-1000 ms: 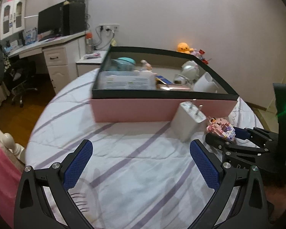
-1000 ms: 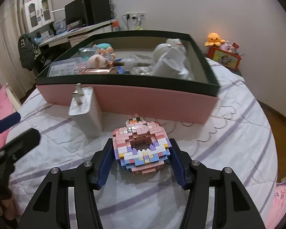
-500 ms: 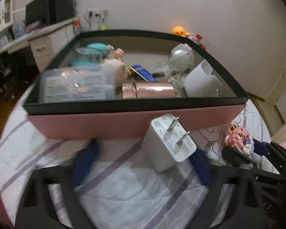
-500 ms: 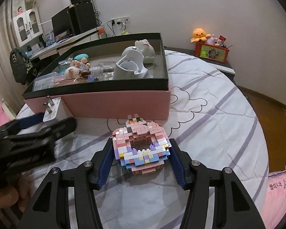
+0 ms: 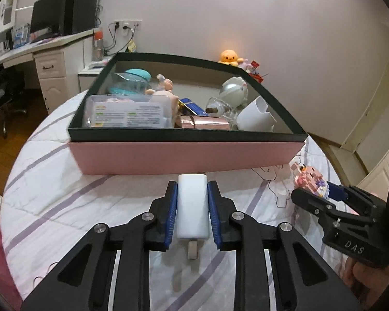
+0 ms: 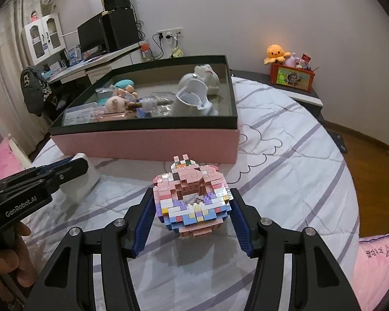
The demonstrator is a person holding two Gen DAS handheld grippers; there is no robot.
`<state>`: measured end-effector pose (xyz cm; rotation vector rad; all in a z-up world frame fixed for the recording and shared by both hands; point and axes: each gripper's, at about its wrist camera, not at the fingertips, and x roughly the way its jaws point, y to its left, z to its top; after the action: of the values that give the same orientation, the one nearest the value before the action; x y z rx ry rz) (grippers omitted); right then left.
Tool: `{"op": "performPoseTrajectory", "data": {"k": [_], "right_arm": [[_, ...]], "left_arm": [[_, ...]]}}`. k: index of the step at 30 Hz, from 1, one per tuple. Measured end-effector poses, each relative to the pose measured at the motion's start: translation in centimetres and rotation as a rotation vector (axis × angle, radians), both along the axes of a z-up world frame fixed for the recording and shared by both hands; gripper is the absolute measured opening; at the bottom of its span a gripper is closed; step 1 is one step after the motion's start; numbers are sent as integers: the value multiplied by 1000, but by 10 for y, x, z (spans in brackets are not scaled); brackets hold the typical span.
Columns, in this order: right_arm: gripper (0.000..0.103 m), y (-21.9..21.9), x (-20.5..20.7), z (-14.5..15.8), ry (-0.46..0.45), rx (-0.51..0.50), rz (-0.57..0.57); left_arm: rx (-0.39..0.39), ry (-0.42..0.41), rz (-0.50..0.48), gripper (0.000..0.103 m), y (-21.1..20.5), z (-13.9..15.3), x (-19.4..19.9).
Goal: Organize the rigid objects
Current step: 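Grasp the white charger with the left tool while the right tool grasps the block donut, then lower charger and block donut into the box tray and open both tools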
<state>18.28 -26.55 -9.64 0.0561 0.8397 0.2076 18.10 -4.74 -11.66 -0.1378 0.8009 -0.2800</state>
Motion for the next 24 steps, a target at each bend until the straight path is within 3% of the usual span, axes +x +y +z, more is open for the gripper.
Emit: {"op": "performPoseTrajectory", "data": {"k": [10,24], "right_arm": [[56,12,-11,24,-44,-13,16],[56,31,6,88,-178,-27,70]], "left_arm": [[-22,-36,-7,23,11,16,-15],[-27,-215,11,23,30,94,-13]]}}
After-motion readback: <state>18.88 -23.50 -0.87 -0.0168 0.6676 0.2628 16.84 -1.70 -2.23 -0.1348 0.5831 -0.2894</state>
